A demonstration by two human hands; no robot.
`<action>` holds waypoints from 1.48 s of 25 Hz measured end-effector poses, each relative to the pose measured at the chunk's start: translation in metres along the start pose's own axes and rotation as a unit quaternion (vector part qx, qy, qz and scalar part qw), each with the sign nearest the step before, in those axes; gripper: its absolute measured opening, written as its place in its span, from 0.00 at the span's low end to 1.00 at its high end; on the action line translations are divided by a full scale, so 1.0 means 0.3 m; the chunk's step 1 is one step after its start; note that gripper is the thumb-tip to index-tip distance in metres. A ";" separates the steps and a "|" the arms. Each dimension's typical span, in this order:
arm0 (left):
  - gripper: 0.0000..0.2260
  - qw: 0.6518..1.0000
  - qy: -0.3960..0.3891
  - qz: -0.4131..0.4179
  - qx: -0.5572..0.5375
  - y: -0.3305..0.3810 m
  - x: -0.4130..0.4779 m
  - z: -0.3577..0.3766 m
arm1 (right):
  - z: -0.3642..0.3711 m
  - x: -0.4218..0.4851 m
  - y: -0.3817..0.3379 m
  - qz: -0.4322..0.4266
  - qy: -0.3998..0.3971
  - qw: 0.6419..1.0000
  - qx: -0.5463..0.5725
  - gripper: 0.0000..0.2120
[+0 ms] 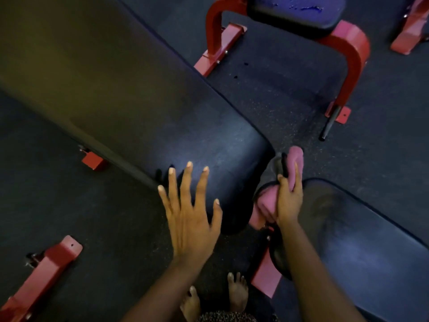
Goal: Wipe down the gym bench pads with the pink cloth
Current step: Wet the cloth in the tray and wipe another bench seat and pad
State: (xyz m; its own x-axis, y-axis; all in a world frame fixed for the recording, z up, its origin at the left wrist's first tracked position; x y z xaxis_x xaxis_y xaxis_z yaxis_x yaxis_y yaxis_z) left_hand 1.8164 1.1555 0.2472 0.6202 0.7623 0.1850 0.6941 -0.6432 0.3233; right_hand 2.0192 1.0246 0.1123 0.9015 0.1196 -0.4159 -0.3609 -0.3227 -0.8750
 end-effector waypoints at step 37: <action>0.25 0.905 0.014 -0.169 -0.389 -0.305 -0.170 0.006 | 0.159 -0.615 0.205 -0.226 -0.003 0.948 -0.226 0.36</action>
State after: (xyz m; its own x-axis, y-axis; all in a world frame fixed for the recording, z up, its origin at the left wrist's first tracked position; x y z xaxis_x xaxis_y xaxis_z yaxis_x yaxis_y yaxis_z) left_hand 1.7219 1.1752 0.2065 0.4027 0.9150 -0.0261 0.3677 -0.1357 0.9200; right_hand 1.8194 1.0275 0.1234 0.9379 0.3459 -0.0253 0.2026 -0.6056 -0.7695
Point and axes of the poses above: each hand's wrist, its own x-axis towards the middle knuckle, its own z-axis out of the palm, y = z × x, the point moved 7 cm from there along x, towards the middle knuckle, and after that the axes turned 1 degree about x, right-handed, at the moved point
